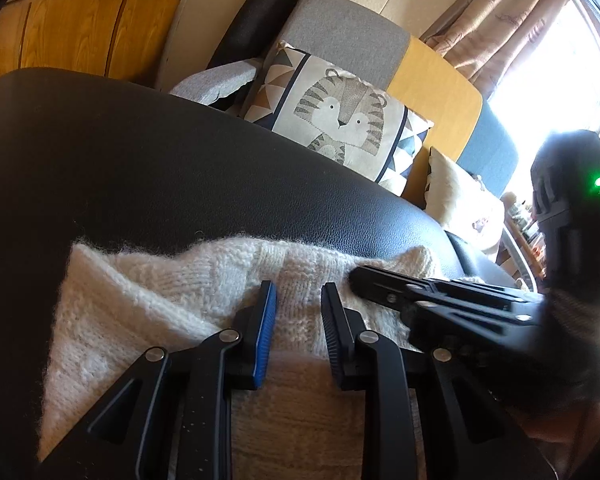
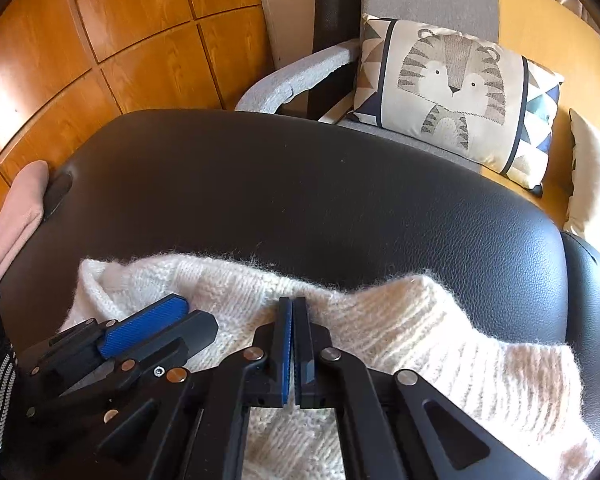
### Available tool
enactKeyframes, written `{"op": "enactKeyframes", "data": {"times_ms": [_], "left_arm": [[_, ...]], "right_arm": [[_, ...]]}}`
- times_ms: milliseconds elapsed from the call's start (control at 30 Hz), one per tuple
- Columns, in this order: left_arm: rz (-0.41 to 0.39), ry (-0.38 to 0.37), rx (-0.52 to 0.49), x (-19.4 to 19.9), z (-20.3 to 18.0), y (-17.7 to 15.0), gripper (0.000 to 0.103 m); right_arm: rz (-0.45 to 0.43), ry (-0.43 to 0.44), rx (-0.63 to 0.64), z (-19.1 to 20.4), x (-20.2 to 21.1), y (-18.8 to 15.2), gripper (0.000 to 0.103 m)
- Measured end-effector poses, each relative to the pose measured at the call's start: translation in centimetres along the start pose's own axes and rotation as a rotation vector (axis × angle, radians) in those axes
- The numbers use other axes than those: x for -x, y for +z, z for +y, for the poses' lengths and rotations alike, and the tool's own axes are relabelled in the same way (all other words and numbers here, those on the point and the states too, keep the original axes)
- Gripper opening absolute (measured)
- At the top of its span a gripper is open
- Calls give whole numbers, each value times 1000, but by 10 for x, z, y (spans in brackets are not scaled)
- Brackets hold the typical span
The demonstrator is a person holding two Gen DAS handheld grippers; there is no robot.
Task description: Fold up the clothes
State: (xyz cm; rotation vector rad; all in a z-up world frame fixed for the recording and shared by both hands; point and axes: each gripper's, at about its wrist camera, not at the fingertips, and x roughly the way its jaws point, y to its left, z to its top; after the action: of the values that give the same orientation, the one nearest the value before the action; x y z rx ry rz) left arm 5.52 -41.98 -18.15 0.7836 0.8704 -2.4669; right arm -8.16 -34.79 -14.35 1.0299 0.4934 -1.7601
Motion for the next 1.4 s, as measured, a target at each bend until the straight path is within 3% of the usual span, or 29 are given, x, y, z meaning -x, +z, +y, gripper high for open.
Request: {"op": "enactKeyframes", "data": {"times_ms": [33,133,233,367,433,633,800,1067,1200,1300,1400], "left_arm": [[-1,2,-1,0,-1,0,25],[-1,7,-4,-1,-2,1,25],[-2,5,-2,-1,-1,2,25],[-4,0,3,0,0,1,25],[-4,-1,3,0,0,1,25],[-4,-2,7,0,-1,3,25],[-3,-3,9,1,-1,3,25],[-2,2,7,1,-2,3,25],[-2,2,8,1,-2,3,25],[-1,2,9,1,-2,3,25],[-1,2,10,2,-2,3,25]], "right_arm": [[-1,6,-8,-1,7,1,2],[-58,31,-49,-6,40,0,21],[-137,4,-95,-29,84,-16,21],[-147,-197,-150,-79,119,-55,12],[-131,-233,-227,-104,127,-74,12],[-78,-320,-340,-145,124,-115,11],[-113,-380,-348,-160,117,-126,10],[-130,-410,-374,-164,119,-135,10],[-138,-366,-393,-170,120,-134,10],[-133,-284,-415,-175,133,-134,13],[-253,-280,-403,-154,175,-146,13]]}}
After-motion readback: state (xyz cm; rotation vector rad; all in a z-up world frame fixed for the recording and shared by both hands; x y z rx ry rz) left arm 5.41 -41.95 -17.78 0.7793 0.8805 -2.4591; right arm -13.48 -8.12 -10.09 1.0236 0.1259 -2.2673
